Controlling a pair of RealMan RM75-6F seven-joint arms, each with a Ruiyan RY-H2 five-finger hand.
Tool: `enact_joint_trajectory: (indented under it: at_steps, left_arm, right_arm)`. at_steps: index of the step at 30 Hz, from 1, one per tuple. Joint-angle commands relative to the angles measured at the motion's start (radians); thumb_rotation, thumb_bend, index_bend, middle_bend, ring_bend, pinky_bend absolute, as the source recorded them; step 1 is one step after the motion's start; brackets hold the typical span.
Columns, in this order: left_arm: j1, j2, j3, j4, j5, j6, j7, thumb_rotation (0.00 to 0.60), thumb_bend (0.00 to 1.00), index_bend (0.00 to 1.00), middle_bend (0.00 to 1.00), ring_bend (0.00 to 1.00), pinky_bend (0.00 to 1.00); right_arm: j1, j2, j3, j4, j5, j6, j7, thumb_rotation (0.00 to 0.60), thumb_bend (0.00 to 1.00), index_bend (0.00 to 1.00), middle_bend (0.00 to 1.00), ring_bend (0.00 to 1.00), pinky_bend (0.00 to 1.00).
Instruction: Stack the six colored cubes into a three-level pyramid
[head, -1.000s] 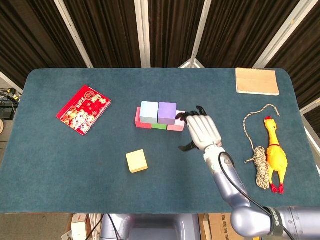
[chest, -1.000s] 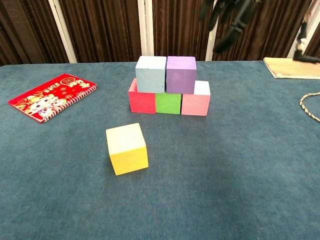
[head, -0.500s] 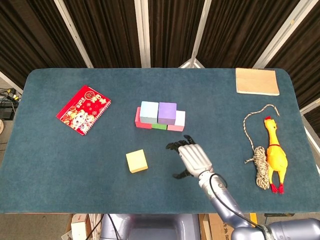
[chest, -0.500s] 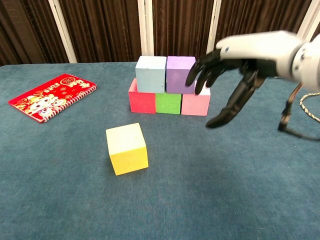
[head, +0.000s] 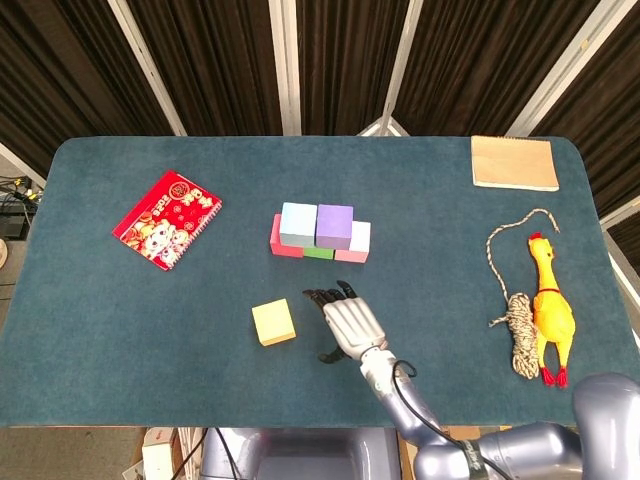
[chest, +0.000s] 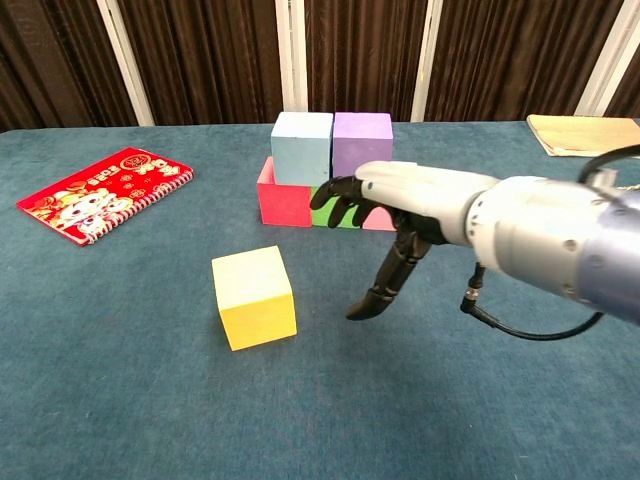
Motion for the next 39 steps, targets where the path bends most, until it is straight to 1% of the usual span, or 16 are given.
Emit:
enact_joint_trajectory:
  at_steps: [1,12,19,26,34,39]
  left_arm:
    - [-0.002,-0.002,0.000,0.003,-0.001,-0.003,0.002,0.600,0.32,0.16,0.10,0.01,0.00]
    - [-0.002,-0.001,-0.002,0.006,-0.005,-0.004,-0.005,0.600,0.32,0.16,0.10,0.01,0.00]
    - [-0.001,0.001,-0.002,0.003,-0.003,0.000,-0.007,0.600,0.32,0.16,0.10,0.01,0.00]
    - [0.000,0.001,-0.005,0.004,-0.007,0.001,-0.010,0.600,0.32,0.16,0.10,0.01,0.00]
    - [0.000,0.003,-0.008,0.004,-0.011,0.000,-0.013,0.600,0.32,0.16,0.10,0.01,0.00]
    - [0.000,0.003,-0.008,0.004,-0.013,-0.001,-0.013,0.600,0.32,0.16,0.10,0.01,0.00]
  right_arm:
    - [0.021,-0.028,0.023,0.028,0.026,-0.014,-0.004,0.600,0.13,0.13,0.18,0.17,0.00]
    - [0.074,-0.084,0.060,0.086,0.064,-0.047,-0.023,0.600,0.13,0.13,0.18,0.17,0.00]
    - [0.110,-0.116,0.087,0.145,0.091,-0.080,-0.021,0.600,0.13,0.13,0.18,0.17,0.00]
    - [0.136,-0.141,0.097,0.207,0.108,-0.113,-0.014,0.600,0.13,0.13,0.18,0.17,0.00]
    - [0.151,-0.173,0.096,0.267,0.114,-0.144,0.012,0.600,0.13,0.20,0.18,0.17,0.00]
    - [0.158,-0.197,0.101,0.300,0.100,-0.150,0.032,0.600,0.13,0.24,0.20,0.18,0.00]
